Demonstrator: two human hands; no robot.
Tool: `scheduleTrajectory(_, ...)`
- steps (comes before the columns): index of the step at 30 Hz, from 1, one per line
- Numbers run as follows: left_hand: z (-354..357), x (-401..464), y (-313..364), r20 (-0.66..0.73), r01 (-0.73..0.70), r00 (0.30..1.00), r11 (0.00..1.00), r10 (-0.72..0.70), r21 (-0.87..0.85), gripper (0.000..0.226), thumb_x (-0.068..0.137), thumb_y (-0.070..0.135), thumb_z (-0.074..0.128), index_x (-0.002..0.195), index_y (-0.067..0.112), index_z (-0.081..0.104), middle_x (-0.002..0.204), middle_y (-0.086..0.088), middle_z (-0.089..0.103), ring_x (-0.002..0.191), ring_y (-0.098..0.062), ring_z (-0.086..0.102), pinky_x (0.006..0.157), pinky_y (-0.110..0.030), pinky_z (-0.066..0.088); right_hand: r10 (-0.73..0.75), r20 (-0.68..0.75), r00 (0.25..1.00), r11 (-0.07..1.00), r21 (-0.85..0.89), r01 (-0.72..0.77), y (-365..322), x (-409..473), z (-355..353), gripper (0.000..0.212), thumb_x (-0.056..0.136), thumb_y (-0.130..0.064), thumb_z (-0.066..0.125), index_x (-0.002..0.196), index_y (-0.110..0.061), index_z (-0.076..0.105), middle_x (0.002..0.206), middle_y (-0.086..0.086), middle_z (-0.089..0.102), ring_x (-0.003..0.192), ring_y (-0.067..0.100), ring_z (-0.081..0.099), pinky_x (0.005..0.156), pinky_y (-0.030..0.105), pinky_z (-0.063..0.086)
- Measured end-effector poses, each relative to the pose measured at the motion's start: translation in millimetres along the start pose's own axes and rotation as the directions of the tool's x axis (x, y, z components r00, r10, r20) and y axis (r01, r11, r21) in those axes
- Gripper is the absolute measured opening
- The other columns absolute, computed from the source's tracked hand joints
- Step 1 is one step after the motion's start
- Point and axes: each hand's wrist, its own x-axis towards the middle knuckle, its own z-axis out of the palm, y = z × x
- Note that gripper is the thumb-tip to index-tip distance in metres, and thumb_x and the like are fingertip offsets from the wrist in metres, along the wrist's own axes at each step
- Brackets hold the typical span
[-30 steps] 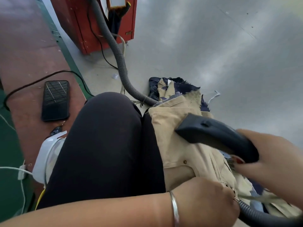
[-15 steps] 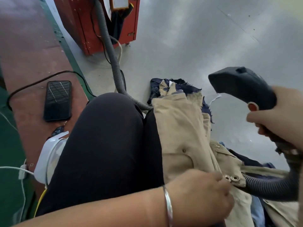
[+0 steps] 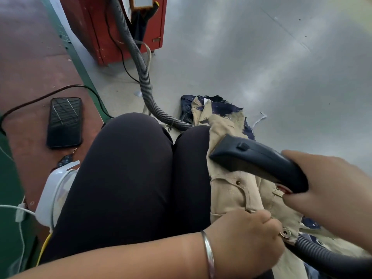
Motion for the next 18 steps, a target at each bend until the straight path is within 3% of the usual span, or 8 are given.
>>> scheduleTrajectory(4,-3,0,-3,0.028,0.049,0.998,0.997,-0.048,-0.052,0.034,0.078,0.030,0.030,0.074,0.034,0.064,0.080,0.016,0.057,0.073,0.001,0.052,0.047,-0.016,0.043,-0.004,-0.025,1.000,0.998,0.055,0.006,-11,31,-10,0.022,0.073,-0.024,0.070,0.074,-0.030,0.049,0.059,-0.007,0.057,0.057,0.016,0.057,0.051,0.029,0.037)
scheduleTrajectory(7,-3,0,-3,0.038,0.043,0.998,0.999,-0.042,-0.031,0.031,0.078,0.028,0.032,0.075,0.034,0.063,0.080,0.016,0.056,0.072,0.000,0.050,0.046,-0.017,0.042,0.012,-0.100,0.995,0.994,0.109,-0.001,-18,64,-10,0.015,0.081,-0.019,0.065,0.083,-0.027,0.053,0.069,-0.002,0.060,0.063,0.023,0.062,0.056,0.029,0.042)
scheduleTrajectory(10,-3,0,-3,0.010,0.033,0.999,0.999,-0.033,-0.039,0.026,0.078,0.026,0.037,0.073,0.032,0.062,0.079,0.015,0.056,0.072,-0.001,0.050,0.050,-0.017,0.042,0.073,-0.153,0.986,0.986,0.158,-0.049,-11,87,-18,0.019,0.078,-0.010,0.068,0.091,-0.020,0.058,0.072,0.008,0.063,0.069,0.032,0.066,0.061,0.035,0.052)
scheduleTrajectory(12,-3,0,-5,-0.011,0.041,0.999,0.999,-0.041,-0.028,0.023,0.077,0.026,0.039,0.074,0.031,0.061,0.082,0.014,0.057,0.073,-0.003,0.051,0.051,-0.018,0.042,0.099,-0.188,0.977,0.970,0.237,-0.053,3,83,-27,0.022,0.074,-0.009,0.071,0.085,-0.022,0.058,0.061,0.009,0.065,0.055,0.031,0.068,0.057,0.043,0.057)
scheduleTrajectory(14,-4,-1,-8,-0.026,0.051,0.998,0.998,-0.052,-0.032,0.016,0.075,0.027,0.045,0.073,0.030,0.060,0.082,0.013,0.058,0.071,-0.004,0.051,0.050,-0.019,0.041,0.088,-0.223,0.971,0.955,0.297,-0.018,15,60,-33,0.027,0.071,-0.016,0.071,0.084,-0.033,0.057,0.049,0.004,0.064,0.037,0.017,0.062,0.049,0.045,0.057)
scheduleTrajectory(16,-5,0,-11,-0.054,0.042,0.998,0.998,-0.044,-0.037,0.013,0.073,0.027,0.048,0.070,0.029,0.060,0.079,0.012,0.058,0.070,-0.006,0.050,0.049,-0.021,0.042,0.058,-0.240,0.969,0.954,0.300,0.017,24,31,-29,0.032,0.063,-0.033,0.068,0.088,-0.047,0.054,0.052,-0.005,0.066,0.035,0.015,0.060,0.045,0.043,0.056)
scheduleTrajectory(18,-6,1,-14,-0.085,0.018,0.996,1.000,-0.020,-0.023,0.018,0.074,0.025,0.043,0.069,0.028,0.060,0.078,0.011,0.057,0.069,-0.008,0.049,0.050,-0.022,0.044,0.029,-0.208,0.978,0.963,0.268,0.028,25,8,-20,0.039,0.052,-0.049,0.057,0.090,-0.048,0.051,0.053,0.000,0.063,0.041,0.017,0.059,0.049,0.043,0.057)
